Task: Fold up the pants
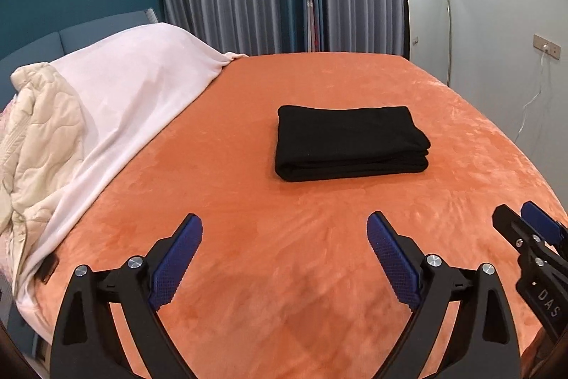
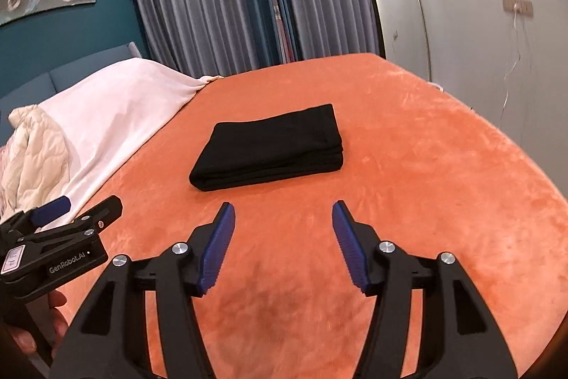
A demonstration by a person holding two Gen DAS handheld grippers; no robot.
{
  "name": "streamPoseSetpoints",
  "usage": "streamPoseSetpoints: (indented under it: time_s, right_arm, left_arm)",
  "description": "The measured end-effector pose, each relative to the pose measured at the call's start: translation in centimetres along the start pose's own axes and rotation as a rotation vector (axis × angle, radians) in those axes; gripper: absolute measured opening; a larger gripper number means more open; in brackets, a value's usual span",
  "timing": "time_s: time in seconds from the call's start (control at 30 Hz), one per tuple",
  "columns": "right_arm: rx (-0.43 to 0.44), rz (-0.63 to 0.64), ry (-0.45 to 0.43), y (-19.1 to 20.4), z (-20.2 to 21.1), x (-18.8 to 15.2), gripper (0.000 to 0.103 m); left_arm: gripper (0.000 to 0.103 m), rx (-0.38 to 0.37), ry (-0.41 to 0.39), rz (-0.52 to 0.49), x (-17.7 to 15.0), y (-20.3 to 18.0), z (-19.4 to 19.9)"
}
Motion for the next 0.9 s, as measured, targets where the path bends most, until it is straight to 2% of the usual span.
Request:
streamPoseSetpoints:
  time_s: [0.07,0.23,0.3,0.33,0.57,0.77,0.9]
  right_arm:
    - [0.005,0.009,-0.007,0.6,0.9,0.0,0.062]
    - [-0.014,0.064,-0.048,2.2,3.3,0.4,0.087]
    - [-0.02,0.077,-0.058,2.7,4.2,0.6,0.091]
    - [-0.025,0.083,-0.061,2.9,4.4,0.7,0.096]
    - [-0.038,0.098,-0.068,3.7,6.3,0.7,0.098]
    - [-0.034,0.127,-0.069,4.4,7.5,0.0,0.098]
    - [-0.02,0.101,-0.071,4.3,8.2,-0.1,0.098]
  left_arm:
    - [0.092,-0.005,-0.004,0.002,-0.1,0.1,1.0]
    - [0.092,0.001,-0.007,0.001,-0.4,0.9,3.2]
    - [0.092,0.001,-0.011,0.009,-0.4,1.3,4.0]
    - [0.092,-0.001,-0.014,0.016,-0.3,1.4,4.5]
    - [0.092,-0.001,-0.035,0.036,-0.2,2.2,7.3]
    - [0.092,0.015,-0.038,0.042,-0.4,2.5,8.4]
    - [0.092,0.002,-0.033,0.064,-0.5,2.7,8.8]
Point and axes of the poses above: each gripper's, at about its wrist camera, not at the fingertips, and z roughly against the way its jaws point, y to its left, x to its top, the point moved 4 cm from there along -z, roughly the way its jaws point, and after that the axes turned 12 degrees about -y, right-handed, at the moved point
